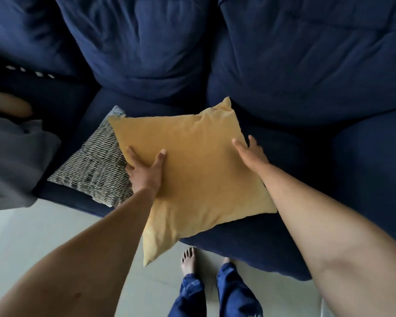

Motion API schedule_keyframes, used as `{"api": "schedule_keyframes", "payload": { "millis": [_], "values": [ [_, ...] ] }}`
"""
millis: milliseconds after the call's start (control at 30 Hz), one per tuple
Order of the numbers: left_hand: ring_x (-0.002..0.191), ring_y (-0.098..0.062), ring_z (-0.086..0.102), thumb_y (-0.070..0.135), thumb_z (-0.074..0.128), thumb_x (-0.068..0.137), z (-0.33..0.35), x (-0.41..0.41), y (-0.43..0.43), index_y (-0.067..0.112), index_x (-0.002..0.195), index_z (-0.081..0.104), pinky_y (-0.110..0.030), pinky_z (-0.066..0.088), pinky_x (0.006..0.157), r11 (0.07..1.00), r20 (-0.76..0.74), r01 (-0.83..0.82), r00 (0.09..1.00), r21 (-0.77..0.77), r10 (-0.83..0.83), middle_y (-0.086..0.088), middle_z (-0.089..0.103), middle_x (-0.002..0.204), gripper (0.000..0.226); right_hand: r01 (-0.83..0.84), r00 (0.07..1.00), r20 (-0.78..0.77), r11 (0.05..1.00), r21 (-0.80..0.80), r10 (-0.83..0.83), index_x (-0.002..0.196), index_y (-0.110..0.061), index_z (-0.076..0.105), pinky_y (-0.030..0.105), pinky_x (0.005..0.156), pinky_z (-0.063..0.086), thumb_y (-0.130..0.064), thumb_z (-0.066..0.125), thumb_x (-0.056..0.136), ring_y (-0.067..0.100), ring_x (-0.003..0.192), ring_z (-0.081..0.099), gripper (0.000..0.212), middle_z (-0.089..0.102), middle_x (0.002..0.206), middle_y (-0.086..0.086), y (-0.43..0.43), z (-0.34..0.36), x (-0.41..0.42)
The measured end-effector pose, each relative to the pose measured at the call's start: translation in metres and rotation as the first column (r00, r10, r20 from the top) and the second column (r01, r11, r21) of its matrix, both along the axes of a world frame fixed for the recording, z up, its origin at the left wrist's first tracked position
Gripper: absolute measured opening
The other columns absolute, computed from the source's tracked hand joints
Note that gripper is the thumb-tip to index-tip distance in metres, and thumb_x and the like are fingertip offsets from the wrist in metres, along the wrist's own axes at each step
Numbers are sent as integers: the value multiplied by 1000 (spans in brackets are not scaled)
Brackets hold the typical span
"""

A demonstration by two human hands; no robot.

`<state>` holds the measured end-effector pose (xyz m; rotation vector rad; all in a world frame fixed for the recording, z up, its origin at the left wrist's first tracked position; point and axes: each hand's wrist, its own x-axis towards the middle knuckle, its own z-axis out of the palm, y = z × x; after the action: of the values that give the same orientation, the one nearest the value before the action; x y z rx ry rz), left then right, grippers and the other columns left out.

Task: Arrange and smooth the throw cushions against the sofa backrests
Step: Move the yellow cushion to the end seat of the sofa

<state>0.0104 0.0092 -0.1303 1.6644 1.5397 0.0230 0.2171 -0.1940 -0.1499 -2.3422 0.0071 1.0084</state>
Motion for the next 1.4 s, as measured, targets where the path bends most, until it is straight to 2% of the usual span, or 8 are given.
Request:
{"api": "schedule_keyframes", "payload": {
  "millis": [167,333,667,833,967,1100,1233,1400],
  "values": [
    [131,-42,49,96,49,62,-20,3,-1,57,151,-10,-55,38,108,997,35,-65,997,30,64,-13,33,155,113,-14,996,-84,995,100,23,157,-46,-1,55,116,27,-91,39,73,34,145,33,103,28,164,4,3,-36,19],
    [130,-34,53,93,51,67,-22,14,-5,58,153,-1,-46,40,104,994,93,-36,995,101,26,-3,49,151,105,76,990,-136,959,273,-40,156,-50,10,48,112,30,-93,45,68,28,142,39,103,34,161,-7,3,-54,19],
    [132,-19,53,91,60,63,24,74,-50,65,147,13,-38,42,99,970,301,88,941,225,-155,14,43,155,99,318,944,-105,777,544,-313,155,-40,26,46,110,39,-71,65,79,14,124,52,91,50,144,-10,-56,-21,10],
    [136,4,42,86,68,61,52,128,-91,59,150,24,-15,35,100,941,515,186,798,283,-313,31,37,151,102,386,776,120,617,686,-619,151,-38,35,23,98,43,-64,67,82,-9,114,57,80,60,125,-32,-117,16,20],
    [143,0,38,72,74,72,64,179,-112,48,155,25,-23,37,112,896,603,247,670,370,-434,17,38,158,100,337,573,277,530,778,-771,155,-27,31,22,104,45,-56,66,89,3,131,52,80,53,144,-19,-150,43,46],
    [140,3,38,78,71,70,54,220,-120,50,155,20,-17,36,108,877,584,320,656,358,-478,26,34,154,103,297,535,369,578,760,-760,157,-24,25,29,112,40,-48,64,93,8,137,47,79,46,152,-12,-174,34,74],
    [129,-7,46,79,66,72,24,238,-124,49,157,5,-29,43,100,843,422,470,730,261,-538,15,39,144,109,314,666,400,722,616,-630,157,-34,21,20,104,41,-56,58,90,-4,129,49,80,46,142,-33,-184,8,83],
    [122,-20,52,76,66,74,1,252,-132,61,150,-9,-35,45,90,845,307,499,787,192,-535,-5,42,143,108,347,782,350,826,444,-516,157,-40,6,45,107,43,-73,48,85,26,133,50,90,46,152,-2,-188,-15,98]
  ]
}}
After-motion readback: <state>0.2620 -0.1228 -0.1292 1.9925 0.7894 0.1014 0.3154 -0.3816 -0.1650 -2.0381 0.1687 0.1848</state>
